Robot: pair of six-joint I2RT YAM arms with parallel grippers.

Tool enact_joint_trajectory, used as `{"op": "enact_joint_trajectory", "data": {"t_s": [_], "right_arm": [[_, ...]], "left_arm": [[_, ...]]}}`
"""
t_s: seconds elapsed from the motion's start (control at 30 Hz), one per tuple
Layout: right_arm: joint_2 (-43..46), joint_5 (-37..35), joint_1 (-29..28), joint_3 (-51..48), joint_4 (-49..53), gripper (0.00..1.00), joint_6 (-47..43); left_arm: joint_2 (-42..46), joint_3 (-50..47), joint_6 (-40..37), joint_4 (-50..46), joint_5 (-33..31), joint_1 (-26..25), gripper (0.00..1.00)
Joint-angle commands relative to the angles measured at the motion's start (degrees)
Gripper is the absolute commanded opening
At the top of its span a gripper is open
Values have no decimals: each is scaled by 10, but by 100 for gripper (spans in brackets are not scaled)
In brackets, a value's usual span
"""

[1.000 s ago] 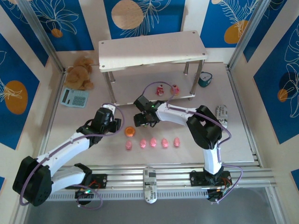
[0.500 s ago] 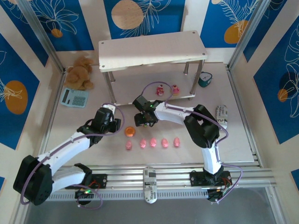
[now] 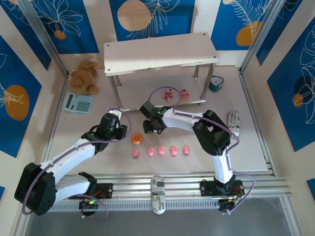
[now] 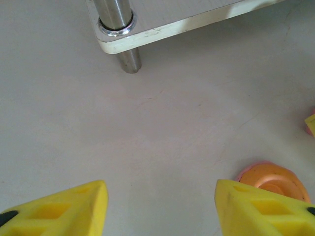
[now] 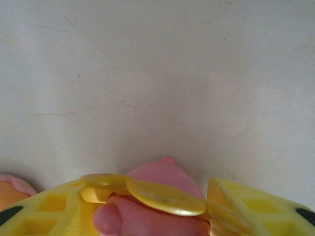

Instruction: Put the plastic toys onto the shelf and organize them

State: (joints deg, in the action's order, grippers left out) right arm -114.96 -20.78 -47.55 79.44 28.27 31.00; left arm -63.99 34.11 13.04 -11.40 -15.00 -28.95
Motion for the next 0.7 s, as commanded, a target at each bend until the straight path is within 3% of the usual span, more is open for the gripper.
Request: {"op": "enact_joint_trajectory", "data": {"t_s": [0.0, 0.2, 0.67], "right_arm": [[16, -19, 2, -13, -4, 8, -11], [23, -13, 2, -16, -10, 3, -18], [45, 25, 36, 73, 47, 1, -74]], "left_arm": [[-5, -7, -5, 8, 9, 8, 59], [-3, -7, -6, 6, 9, 8, 59], [-4, -1, -9, 6, 13, 9, 59]]}}
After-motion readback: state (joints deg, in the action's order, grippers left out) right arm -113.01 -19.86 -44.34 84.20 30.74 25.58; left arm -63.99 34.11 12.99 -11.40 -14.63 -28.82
